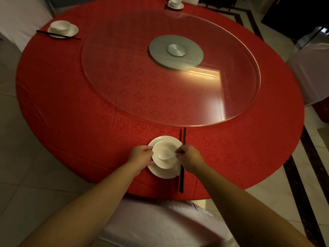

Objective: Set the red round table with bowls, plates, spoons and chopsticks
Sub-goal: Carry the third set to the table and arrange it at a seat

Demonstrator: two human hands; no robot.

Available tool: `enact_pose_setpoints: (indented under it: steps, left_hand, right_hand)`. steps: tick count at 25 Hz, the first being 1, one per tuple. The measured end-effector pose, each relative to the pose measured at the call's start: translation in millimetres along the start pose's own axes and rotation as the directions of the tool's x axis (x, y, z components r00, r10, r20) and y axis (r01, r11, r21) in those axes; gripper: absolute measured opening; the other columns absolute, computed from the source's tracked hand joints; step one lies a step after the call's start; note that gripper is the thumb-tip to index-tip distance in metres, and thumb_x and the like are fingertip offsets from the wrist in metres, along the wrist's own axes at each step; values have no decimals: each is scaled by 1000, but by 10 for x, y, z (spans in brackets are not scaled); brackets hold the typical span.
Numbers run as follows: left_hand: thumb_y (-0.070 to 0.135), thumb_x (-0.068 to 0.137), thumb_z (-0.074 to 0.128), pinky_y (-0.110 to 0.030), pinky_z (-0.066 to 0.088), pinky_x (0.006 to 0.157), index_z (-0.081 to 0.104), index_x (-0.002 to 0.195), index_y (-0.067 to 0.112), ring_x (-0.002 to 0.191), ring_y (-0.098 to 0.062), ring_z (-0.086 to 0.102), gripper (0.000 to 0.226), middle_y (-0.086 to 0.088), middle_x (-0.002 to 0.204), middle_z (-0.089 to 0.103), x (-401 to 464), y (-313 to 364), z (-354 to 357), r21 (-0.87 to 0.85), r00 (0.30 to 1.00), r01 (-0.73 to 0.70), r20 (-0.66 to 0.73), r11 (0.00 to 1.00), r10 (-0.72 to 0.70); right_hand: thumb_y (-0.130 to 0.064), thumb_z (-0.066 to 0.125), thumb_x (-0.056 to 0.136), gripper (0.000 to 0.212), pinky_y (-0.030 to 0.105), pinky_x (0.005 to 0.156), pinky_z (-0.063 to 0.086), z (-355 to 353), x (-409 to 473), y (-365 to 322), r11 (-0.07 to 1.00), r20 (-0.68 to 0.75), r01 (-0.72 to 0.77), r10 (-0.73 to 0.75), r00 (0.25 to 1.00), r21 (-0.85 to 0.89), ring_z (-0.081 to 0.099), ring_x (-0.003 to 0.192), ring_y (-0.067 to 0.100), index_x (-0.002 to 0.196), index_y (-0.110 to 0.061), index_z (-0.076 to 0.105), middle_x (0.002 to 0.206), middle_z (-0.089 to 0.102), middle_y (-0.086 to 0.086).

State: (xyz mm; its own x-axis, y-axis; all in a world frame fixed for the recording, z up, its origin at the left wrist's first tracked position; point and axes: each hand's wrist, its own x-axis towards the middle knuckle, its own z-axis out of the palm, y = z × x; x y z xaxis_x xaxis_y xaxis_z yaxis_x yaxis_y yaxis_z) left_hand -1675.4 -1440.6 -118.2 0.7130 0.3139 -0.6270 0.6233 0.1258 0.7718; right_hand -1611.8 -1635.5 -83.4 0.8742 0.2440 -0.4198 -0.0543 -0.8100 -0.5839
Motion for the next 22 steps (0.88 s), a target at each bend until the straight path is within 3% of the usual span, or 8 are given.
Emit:
enact_pose_setpoints:
  steps: [5, 11, 16, 20, 22]
  left_hand:
    - [-1, 91, 55, -27, 61, 63, 69, 123, 6, 93, -26, 73, 36, -16, 104, 73, -9, 2, 11, 13, 1000, -14, -15, 1000, 15]
    - [0, 90, 56, -27, 61, 63, 70, 123, 6, 93, -26, 73, 36, -15, 102, 74, -27, 14, 1, 3, 1000, -6, -4, 1000, 6]
    - [6, 93, 59, -31, 63, 68, 68, 123, 8, 93, -26, 73, 31, -17, 103, 73, -24, 23, -30, 22, 1000, 3, 19, 1000, -4]
    - [19, 94, 60, -41, 64, 81, 68, 112, 7, 77, -20, 70, 23, -11, 87, 73, -33, 13, -131, 78, 1000, 8, 25, 997, -10]
    - [22, 93, 62, -39, 64, 79, 70, 108, 10, 74, -18, 70, 21, -8, 86, 73, -68, 55, -228, 151, 999, -28, 26, 988, 24]
  right_hand:
    - [-13, 64, 92, 14, 41, 81, 58, 14, 28, 9, 996, -40, 40, -43, 998, -83, 61, 96, 23, 104, -15, 71, 110, 56, 4]
    - [-12, 63, 92, 16, 32, 82, 52, 31, 29, 25, 981, -62, 96, -108, 992, -169, 60, 102, 23, 102, -15, 76, 110, 59, 6]
    - [-16, 65, 91, 19, 38, 89, 52, 13, -38, 27, 981, -94, 109, -125, 988, -163, 56, 107, 23, 108, -17, 73, 111, 61, 5]
    - [-24, 65, 92, 20, 39, 88, 52, -43, -174, 30, 985, -174, 114, -136, 975, -134, 56, 106, 22, 111, -20, 69, 109, 60, 1]
    - [-26, 63, 93, 20, 40, 85, 52, -86, -256, 13, 985, -234, 101, -133, 963, -143, 54, 106, 22, 111, -21, 66, 110, 60, 1]
